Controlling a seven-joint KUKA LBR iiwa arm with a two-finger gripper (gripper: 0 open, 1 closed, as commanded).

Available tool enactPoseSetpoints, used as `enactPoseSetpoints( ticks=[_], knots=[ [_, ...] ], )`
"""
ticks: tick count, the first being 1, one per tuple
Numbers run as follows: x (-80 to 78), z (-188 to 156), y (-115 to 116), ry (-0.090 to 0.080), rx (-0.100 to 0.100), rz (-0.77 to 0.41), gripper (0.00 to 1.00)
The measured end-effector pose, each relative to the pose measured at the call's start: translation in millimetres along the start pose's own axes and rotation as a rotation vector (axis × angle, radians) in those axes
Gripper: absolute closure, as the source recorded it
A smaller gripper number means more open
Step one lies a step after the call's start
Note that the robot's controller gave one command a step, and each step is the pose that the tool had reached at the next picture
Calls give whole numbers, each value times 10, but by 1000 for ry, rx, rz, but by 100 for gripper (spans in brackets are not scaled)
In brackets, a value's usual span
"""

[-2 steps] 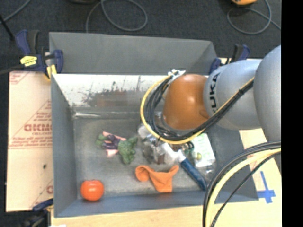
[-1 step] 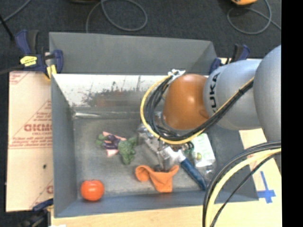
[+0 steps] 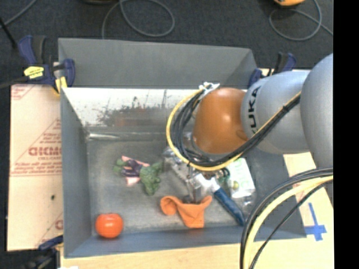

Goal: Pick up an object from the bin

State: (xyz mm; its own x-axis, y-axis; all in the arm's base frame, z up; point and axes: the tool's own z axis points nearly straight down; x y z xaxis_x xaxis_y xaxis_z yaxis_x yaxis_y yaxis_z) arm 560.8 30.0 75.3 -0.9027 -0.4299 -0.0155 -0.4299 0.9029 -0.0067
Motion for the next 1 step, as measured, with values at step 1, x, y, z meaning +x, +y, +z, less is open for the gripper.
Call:
enactPoseSetpoints(
  ticks=[1],
  knots=[
    [-95,-89,-39,-1,-1,30,0]
  ],
)
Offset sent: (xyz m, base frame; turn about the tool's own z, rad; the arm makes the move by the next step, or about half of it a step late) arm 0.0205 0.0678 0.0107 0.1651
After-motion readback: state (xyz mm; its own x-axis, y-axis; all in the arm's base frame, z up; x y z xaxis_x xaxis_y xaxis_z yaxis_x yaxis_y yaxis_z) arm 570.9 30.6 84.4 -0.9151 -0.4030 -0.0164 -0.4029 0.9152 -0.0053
